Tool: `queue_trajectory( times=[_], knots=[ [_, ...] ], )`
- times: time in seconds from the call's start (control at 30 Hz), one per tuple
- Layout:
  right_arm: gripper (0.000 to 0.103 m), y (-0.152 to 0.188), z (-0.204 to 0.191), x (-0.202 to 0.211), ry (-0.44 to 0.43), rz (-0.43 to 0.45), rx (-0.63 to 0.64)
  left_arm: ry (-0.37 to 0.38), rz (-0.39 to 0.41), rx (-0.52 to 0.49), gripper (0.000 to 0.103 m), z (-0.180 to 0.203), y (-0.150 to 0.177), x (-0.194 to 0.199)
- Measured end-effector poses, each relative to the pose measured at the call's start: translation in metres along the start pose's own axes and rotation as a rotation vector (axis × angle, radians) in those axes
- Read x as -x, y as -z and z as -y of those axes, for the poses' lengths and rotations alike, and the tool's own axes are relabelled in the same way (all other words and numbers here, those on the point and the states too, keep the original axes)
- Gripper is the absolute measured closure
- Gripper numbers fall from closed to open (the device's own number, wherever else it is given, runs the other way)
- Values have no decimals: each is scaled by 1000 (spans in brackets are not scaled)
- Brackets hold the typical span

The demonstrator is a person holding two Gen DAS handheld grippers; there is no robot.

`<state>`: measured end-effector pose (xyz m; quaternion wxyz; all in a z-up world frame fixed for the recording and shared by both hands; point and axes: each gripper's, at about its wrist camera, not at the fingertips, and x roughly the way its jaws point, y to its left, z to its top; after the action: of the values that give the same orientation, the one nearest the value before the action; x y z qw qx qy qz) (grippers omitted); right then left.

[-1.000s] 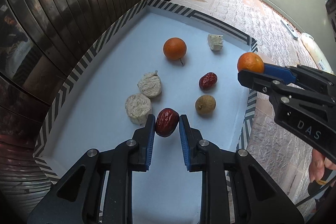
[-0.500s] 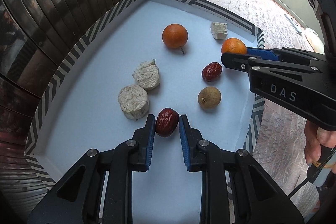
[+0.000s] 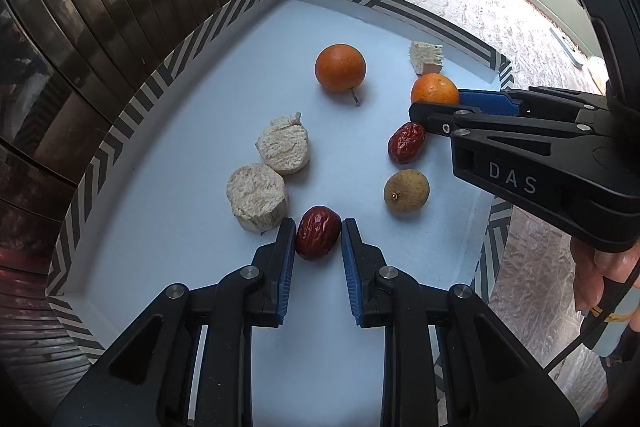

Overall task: Organize fruits
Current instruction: 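Open the right tool to drop the orange while the left tool releases the date, then move both tools back over the remaining food on the bedspread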

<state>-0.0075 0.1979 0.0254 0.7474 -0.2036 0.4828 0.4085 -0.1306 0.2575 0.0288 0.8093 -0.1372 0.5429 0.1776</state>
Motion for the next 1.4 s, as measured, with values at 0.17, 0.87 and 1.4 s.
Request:
queue_trajectory(
  times=[0.17, 0.87, 1.4],
  knots=[
    [71, 0, -1, -1, 0, -1, 12, 0, -7, 0, 76, 1, -1, 0],
    [63, 28, 22, 75, -26, 171, -106, -30, 88, -48, 50, 27, -16, 32],
    [62, 91, 98, 130, 98, 231, -322, 67, 138, -224, 50, 126, -37, 39]
  ],
)
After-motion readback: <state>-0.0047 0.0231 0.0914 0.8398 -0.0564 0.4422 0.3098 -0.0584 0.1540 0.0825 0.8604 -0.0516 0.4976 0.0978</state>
